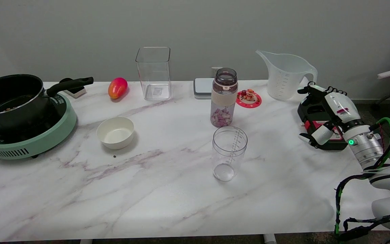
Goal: Pick up the bottle.
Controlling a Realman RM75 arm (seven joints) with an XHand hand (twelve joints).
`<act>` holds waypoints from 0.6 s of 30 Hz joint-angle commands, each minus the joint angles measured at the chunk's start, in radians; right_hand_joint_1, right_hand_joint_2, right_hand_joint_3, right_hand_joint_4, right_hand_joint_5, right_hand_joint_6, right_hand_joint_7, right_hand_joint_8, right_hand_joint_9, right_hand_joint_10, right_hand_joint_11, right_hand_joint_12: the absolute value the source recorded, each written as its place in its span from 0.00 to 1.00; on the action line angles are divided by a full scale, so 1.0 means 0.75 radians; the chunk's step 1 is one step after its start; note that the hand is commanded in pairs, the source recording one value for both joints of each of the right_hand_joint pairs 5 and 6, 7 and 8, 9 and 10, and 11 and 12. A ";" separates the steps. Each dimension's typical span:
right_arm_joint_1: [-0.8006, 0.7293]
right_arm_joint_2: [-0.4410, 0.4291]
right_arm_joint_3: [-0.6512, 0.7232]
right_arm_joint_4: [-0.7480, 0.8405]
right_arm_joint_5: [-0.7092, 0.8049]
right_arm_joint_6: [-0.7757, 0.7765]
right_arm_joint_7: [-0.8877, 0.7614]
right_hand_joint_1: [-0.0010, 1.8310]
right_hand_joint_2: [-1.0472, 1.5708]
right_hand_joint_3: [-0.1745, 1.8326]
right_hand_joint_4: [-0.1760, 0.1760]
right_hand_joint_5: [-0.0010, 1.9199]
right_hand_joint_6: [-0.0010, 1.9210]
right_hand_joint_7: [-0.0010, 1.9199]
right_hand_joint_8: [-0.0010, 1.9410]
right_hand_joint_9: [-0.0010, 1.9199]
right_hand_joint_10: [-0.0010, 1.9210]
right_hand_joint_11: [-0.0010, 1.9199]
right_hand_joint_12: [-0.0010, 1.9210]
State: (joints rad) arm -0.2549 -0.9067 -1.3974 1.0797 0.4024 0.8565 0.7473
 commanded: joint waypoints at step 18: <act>0.174 -0.049 -0.320 0.308 1.191 -0.321 0.156 0.72 0.24 0.76 0.50 0.30 0.30 0.32 0.31 0.30 0.30 0.40 0.40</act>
State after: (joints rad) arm -0.1738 -0.9321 -1.5147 1.2070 0.8367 0.6986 0.7381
